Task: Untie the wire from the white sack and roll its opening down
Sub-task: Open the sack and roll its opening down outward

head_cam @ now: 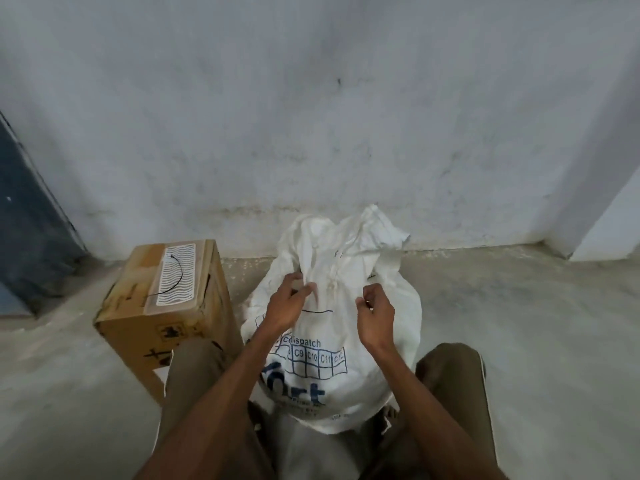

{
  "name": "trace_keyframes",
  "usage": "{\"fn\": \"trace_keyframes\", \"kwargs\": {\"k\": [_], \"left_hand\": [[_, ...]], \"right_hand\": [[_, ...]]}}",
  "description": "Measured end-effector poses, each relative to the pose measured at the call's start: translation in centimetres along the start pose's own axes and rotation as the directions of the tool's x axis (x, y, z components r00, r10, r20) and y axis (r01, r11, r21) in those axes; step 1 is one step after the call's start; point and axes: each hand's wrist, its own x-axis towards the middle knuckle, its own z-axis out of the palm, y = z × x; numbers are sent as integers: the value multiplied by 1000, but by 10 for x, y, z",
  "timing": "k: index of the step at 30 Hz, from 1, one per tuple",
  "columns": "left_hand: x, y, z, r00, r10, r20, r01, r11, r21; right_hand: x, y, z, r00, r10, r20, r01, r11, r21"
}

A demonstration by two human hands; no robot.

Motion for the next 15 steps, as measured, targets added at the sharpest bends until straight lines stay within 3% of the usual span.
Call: {"fn": "trace_keyframes", "kwargs": {"k": [3,6,9,12,15], "left_hand": [[-19,7,-2,994,80,69,-93,972,213],[-23,10,3,976,159,147,-193,945,264],[-18,21,9,950,311,-18,-298,925,236],[-17,46,13,860,488,-149,-476,873,108],[-17,81,14,759,648,69,-651,750,118]], "right_hand": [[-23,-5,-5,1000,15,13,-15,998,57],[-29,-12,-4,1000,-20,13,19,999,29],[-31,-14,-1,997,-77,21,76,996,39],[-36,-16,-6,993,-112,40,108,989,97],[-37,-15,-10,973,-222,69,219,975,38]]}}
